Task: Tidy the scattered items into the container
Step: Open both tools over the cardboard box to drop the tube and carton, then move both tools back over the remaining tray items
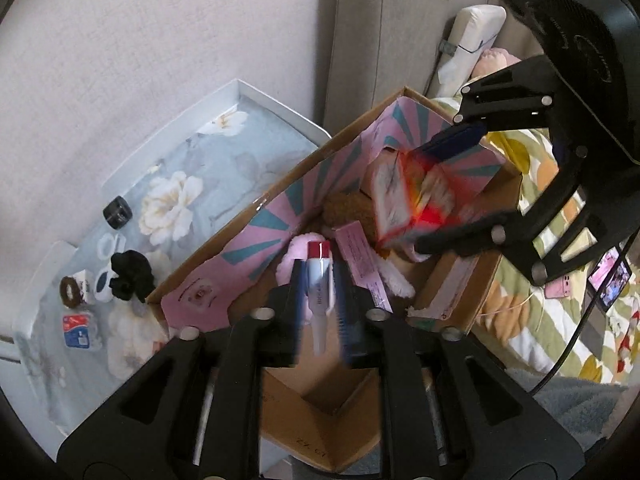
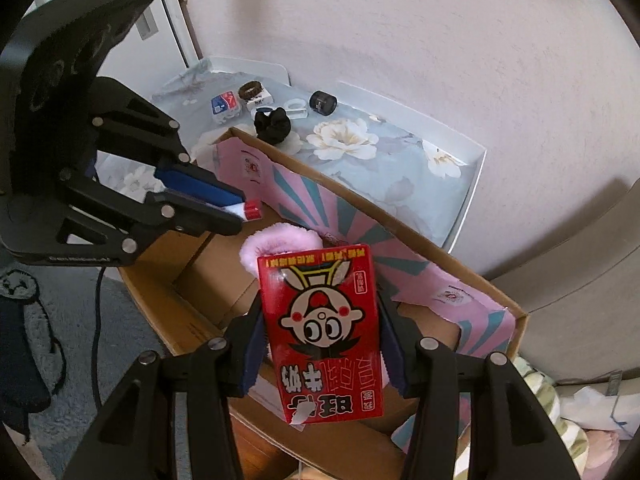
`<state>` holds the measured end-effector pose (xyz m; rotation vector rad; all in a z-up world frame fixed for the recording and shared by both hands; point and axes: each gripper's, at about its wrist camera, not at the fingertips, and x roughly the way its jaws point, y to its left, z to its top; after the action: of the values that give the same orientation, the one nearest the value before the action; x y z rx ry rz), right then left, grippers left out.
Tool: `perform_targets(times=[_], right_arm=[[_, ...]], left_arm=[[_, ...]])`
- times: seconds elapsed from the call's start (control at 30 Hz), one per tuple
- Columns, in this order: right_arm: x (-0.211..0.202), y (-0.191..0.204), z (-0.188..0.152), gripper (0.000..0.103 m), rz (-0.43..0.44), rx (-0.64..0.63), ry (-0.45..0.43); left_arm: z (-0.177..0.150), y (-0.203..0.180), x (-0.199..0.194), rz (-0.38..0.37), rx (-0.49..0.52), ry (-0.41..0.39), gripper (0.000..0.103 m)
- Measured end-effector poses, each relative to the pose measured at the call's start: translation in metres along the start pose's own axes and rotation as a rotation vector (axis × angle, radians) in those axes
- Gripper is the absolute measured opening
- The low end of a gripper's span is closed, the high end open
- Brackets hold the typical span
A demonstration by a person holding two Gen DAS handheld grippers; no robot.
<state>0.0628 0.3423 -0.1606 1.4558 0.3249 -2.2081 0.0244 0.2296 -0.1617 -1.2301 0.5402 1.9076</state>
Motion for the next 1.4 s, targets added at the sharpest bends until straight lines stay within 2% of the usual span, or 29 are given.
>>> perform_targets(times=[0.03, 0.07, 0.1, 0.2, 0.43, 0.6, 0.77, 0.97, 1.1, 1.4], right_arm=[[0.001, -0.002, 0.0, 0.059, 0.018, 0.017, 0.011], [0.003, -0.004, 0.001, 0.069, 0.028, 0.037, 0.019], [0.002, -0.006, 0.002, 0.071, 0.036, 0.049, 0.015], [-0.008, -0.01, 0.003, 0.071, 0.025, 0.063, -0.026], [-0.028, -0.013, 0.011, 0.071, -0.043, 0.076, -0.1], [-0.039, -0.01, 0.021, 0.071, -0.084, 0.058, -0.154], [-0.048, -0.007, 0.033, 0.071, -0.083, 0.052, -0.187], [-0.053, 0.003, 0.049, 0.071, -0.069, 0.041, -0.207], [-0.059, 0.011, 0.061, 0.071, -0.068, 0.038, -0.237], [-0.067, 0.032, 0.09, 0.071, -0.041, 0.05, -0.302]], left_arm=[[0.002, 0.001, 0.001, 0.005, -0.005, 0.004, 0.079], [0.002, 0.003, -0.002, 0.023, -0.009, -0.007, 0.096], [0.002, 0.004, -0.007, 0.033, -0.01, -0.032, 0.102], [0.001, 0.012, -0.025, 0.028, -0.029, -0.084, 0.102], [-0.009, 0.039, -0.048, 0.134, -0.074, -0.096, 0.102], [-0.022, 0.067, -0.062, 0.159, -0.133, -0.105, 0.102], [-0.036, 0.094, -0.079, 0.211, -0.181, -0.118, 0.102], [-0.051, 0.128, -0.103, 0.227, -0.266, -0.153, 0.102], [-0.065, 0.149, -0.121, 0.285, -0.308, -0.17, 0.102], [-0.105, 0.197, -0.157, 0.366, -0.39, -0.181, 0.102]])
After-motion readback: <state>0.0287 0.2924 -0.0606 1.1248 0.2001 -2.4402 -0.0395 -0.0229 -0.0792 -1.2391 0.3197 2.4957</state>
